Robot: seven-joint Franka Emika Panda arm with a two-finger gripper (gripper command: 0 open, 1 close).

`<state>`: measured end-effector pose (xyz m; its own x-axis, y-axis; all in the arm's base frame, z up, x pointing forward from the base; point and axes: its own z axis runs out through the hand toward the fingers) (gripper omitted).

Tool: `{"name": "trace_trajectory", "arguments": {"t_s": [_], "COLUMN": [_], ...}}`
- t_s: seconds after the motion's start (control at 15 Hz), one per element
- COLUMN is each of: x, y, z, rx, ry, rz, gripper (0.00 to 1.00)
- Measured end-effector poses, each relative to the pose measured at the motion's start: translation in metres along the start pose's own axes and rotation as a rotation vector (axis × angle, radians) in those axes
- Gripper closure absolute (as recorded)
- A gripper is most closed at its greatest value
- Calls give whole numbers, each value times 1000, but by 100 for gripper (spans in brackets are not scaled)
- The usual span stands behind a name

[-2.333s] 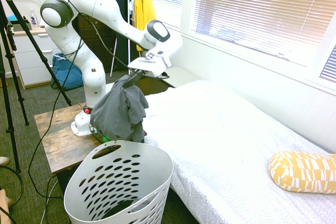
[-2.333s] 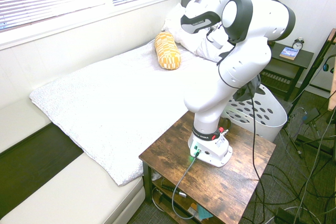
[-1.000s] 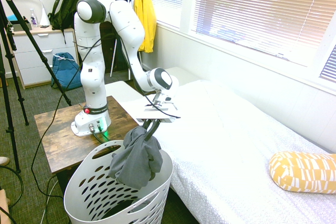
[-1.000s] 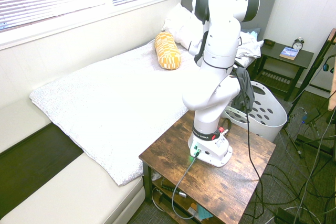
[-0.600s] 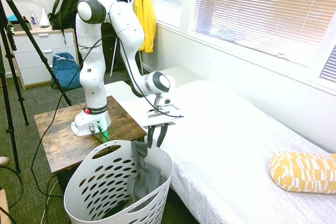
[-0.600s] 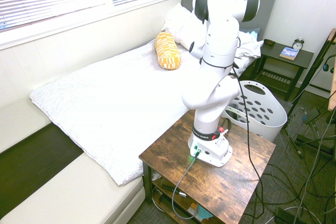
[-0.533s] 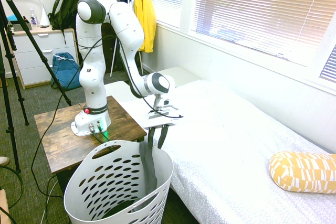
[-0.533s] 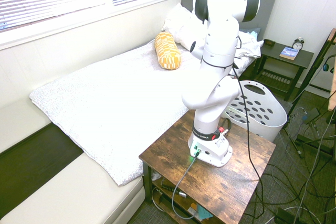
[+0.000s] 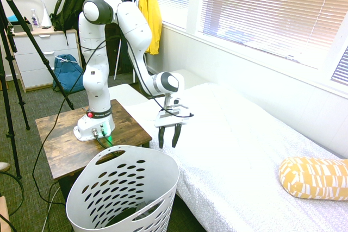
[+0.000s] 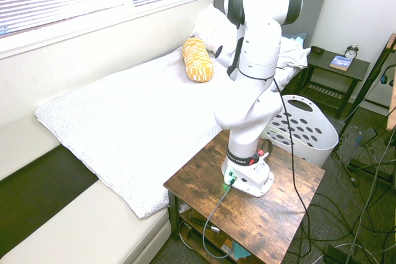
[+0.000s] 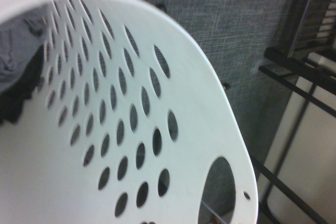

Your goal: Put my clothes in the laundry bag

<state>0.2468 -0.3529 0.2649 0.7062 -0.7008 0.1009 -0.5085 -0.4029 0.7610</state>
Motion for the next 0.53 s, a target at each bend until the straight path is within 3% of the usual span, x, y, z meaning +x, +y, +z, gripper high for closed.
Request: {"name": "trace_trajectory", "arguments": {"t_s": [0.13, 0.27, 0.53], "x": [27, 48, 40], "y": [-1, 3, -51], "z": [-43, -103, -280], "rx": [80, 225, 558], "ry": [22, 20, 7], "rz": [58, 125, 142], "gripper": [0, 0, 0]}}
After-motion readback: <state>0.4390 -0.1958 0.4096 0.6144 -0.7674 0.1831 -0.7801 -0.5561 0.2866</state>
